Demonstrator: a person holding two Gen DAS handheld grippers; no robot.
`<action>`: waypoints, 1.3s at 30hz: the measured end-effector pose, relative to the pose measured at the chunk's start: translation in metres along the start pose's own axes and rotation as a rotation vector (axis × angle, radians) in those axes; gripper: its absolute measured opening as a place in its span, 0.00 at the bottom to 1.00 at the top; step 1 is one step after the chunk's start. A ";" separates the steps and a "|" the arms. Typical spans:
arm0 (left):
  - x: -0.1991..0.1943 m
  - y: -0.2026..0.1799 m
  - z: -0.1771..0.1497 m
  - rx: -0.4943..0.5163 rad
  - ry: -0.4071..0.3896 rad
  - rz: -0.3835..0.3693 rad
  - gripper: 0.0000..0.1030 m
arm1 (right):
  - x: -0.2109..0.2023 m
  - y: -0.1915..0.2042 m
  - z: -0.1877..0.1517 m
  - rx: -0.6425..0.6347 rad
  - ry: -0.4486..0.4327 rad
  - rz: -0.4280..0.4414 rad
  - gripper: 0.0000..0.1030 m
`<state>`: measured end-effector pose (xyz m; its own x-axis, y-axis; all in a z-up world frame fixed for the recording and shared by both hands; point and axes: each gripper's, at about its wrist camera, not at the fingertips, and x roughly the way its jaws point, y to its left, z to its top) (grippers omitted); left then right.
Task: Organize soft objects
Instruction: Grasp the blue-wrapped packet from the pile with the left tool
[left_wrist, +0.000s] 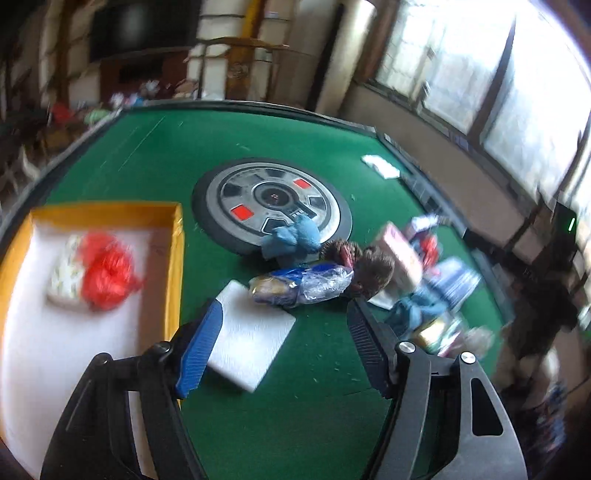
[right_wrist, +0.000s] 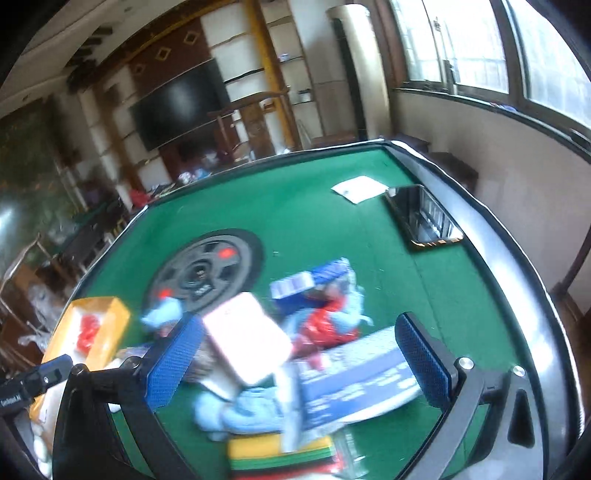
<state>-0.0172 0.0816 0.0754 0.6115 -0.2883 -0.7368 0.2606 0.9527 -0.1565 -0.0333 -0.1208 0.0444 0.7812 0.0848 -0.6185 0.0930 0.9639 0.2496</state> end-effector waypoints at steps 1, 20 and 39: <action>0.008 -0.015 0.000 0.106 0.005 0.069 0.67 | 0.001 -0.005 -0.002 0.009 -0.005 0.003 0.99; 0.080 -0.072 0.002 0.494 0.086 0.250 0.31 | 0.007 -0.042 -0.013 0.106 0.023 0.081 0.99; -0.081 0.023 -0.015 0.001 -0.205 -0.015 0.27 | 0.011 -0.033 -0.018 0.039 0.048 -0.049 0.99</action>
<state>-0.0721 0.1283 0.1217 0.7466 -0.3162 -0.5853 0.2718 0.9480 -0.1655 -0.0384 -0.1477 0.0160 0.7444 0.0507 -0.6658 0.1553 0.9566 0.2465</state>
